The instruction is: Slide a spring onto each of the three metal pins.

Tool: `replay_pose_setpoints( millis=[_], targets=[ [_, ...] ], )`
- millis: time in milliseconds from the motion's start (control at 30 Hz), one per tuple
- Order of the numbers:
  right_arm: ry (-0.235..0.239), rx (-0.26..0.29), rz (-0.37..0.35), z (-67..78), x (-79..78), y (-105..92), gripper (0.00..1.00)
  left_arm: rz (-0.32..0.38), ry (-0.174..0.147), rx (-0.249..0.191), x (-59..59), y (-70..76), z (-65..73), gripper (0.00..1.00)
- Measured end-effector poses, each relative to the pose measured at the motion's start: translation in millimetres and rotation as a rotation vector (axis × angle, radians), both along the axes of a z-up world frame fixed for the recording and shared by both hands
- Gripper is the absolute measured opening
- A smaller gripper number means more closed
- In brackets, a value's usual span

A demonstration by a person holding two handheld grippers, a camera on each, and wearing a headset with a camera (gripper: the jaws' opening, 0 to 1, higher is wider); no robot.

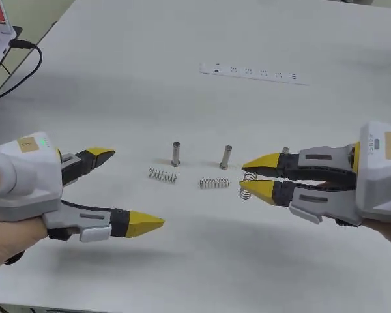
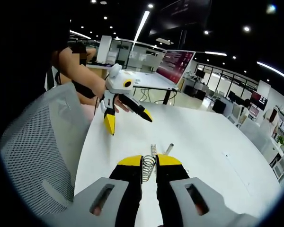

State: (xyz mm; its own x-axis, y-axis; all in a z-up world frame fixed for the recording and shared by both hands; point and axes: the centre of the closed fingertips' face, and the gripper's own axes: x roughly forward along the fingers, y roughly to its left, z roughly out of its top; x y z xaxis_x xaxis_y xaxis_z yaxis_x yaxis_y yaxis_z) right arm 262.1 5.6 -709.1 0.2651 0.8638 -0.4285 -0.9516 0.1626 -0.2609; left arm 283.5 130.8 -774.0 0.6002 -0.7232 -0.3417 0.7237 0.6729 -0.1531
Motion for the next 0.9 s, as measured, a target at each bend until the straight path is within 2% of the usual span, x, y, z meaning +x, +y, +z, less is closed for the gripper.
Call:
replay_pose_setpoints(
  millis=[500,700,900],
  targets=[
    [-0.021,-0.009,-0.058,-3.7,15.5,-15.7,0.08,0.021,0.01,0.0,0.1,6.2,-2.5,0.98],
    [-0.016,-0.006,-0.117,-5.0,33.1,-30.0,0.08,0.024,0.012,0.004,-1.6,7.2,-3.0,0.98],
    [-0.036,-0.028,-0.178,-6.1,54.5,-49.6,0.08,0.03,0.014,0.006,-2.3,9.7,-4.1,0.98]
  ],
)
